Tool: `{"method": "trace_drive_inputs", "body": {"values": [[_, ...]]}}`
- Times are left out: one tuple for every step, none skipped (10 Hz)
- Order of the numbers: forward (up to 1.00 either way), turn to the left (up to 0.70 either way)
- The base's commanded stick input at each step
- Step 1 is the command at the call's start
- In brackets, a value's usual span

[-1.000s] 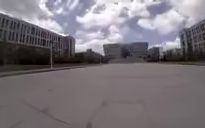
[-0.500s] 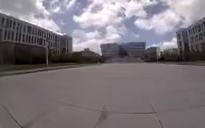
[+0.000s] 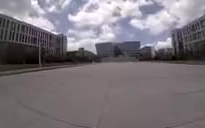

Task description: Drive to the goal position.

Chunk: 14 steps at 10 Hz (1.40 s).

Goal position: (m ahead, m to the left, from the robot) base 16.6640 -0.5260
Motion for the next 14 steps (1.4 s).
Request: {"method": "trace_drive_inputs", "body": {"values": [[0.70, 0.00], [0.70, 0.00], [0.70, 0.00], [0.70, 0.00], [0.70, 0.00], [0.70, 0.00], [0.70, 0.00], [0.70, 0.00], [0.70, 0.00], [0.70, 0.00], [0.70, 0.00], [0.70, 0.00], [0.70, 0.00], [0.70, 0.00]]}}
